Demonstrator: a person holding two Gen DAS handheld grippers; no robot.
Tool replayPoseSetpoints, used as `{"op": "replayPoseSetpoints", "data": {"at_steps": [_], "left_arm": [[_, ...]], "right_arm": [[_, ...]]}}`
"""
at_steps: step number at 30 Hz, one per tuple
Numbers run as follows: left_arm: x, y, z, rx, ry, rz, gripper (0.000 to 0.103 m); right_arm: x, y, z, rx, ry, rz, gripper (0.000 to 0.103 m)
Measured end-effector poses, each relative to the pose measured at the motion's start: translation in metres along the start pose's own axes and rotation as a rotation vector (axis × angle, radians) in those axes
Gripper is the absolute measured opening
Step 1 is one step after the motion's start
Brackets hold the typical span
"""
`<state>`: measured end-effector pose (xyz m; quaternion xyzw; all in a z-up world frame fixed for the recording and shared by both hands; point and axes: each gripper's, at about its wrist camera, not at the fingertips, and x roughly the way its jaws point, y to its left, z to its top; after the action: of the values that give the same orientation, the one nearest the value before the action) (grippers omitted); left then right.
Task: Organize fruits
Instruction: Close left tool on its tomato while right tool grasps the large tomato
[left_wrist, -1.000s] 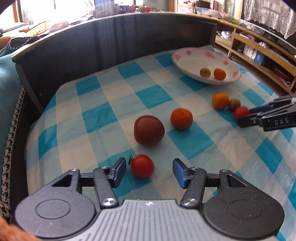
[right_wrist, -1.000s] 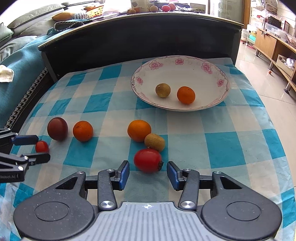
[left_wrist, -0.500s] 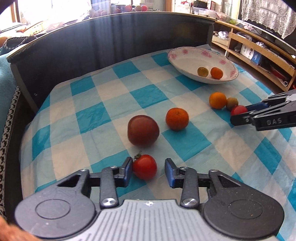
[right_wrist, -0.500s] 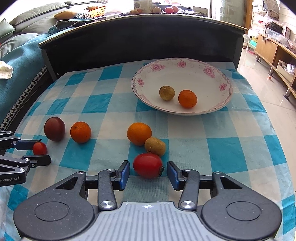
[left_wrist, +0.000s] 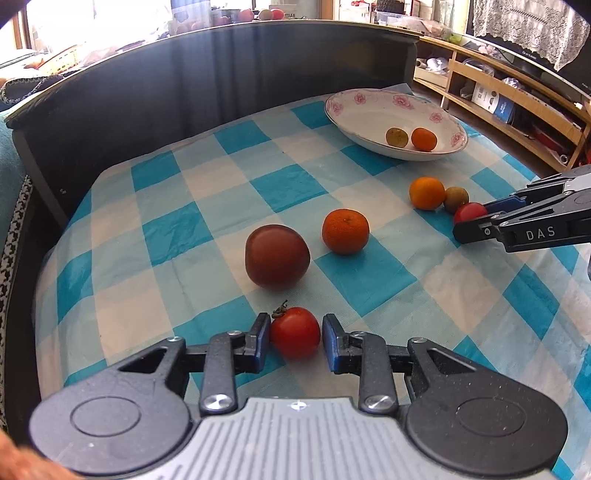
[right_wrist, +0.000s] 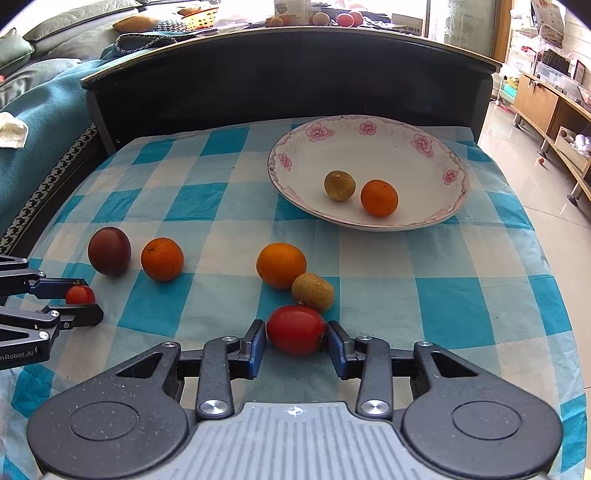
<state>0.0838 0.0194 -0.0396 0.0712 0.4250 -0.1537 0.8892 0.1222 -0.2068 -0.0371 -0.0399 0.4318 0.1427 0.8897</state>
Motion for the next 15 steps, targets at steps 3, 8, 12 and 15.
{"op": "replayPoseSetpoints", "data": {"at_steps": [3, 8, 12, 15], "left_arm": [[-0.001, -0.001, 0.001, 0.003, 0.006, -0.006, 0.037], [-0.006, -0.01, 0.006, 0.021, -0.002, -0.057, 0.036], [-0.007, -0.024, 0.015, 0.057, -0.016, -0.08, 0.036], [-0.007, -0.034, 0.022, 0.078, -0.032, -0.097, 0.036]], "right_arm": [[0.0, 0.0, 0.0, -0.006, 0.002, -0.001, 0.032], [-0.004, 0.0, 0.0, -0.007, 0.01, 0.003, 0.029], [-0.012, 0.003, 0.002, -0.015, -0.008, 0.009, 0.029], [-0.016, 0.003, 0.002, -0.017, -0.012, 0.013, 0.029]]}}
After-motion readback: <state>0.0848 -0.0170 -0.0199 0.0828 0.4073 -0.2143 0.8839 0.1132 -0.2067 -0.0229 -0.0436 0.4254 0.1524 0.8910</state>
